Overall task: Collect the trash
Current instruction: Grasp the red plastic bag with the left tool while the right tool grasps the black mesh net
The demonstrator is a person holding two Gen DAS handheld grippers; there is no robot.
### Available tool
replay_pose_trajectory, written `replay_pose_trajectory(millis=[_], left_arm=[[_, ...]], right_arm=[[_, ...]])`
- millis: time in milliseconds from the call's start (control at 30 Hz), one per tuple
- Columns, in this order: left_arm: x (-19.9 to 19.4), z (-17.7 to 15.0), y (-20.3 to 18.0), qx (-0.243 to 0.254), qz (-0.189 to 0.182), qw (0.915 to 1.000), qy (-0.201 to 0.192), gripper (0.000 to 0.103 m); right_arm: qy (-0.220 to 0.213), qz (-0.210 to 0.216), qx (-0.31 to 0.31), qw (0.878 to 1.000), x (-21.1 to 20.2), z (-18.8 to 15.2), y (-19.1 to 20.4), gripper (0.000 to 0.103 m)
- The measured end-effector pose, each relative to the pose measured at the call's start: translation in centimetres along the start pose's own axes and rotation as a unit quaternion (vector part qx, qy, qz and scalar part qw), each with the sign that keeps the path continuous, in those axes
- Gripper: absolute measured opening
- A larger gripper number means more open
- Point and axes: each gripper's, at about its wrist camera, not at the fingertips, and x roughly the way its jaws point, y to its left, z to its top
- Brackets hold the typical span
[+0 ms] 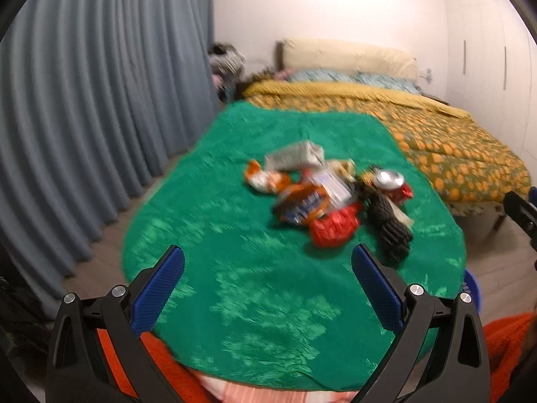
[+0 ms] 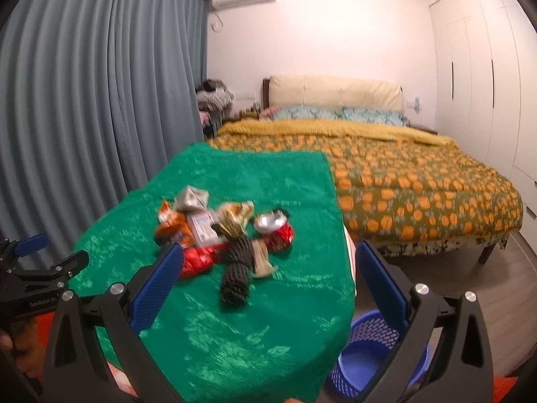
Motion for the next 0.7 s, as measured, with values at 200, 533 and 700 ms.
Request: replay_pose_trajectory(millis=[200,533,700], left_arm=[[3.5,-0.9,0.1,-0.002,-0.086,0.9960,0.024,0.099],[12.2,1.2,-2.0,0.052,-0.163,0.9818,0.083,0.099],[16.0,1.0,-3.4,0.088,-0.161,0.9772,0.105,0.091]], right_arm=[[0.028,0.008,-0.019,0.999,3.3,-1.5,0.0,0.099],[0.148,0.114,0.009,0.982,11.3,-4.3,-0.9,0.098],[0.176,0.157,0.002,0.972,14.5,-4.3,0.6,0.085]])
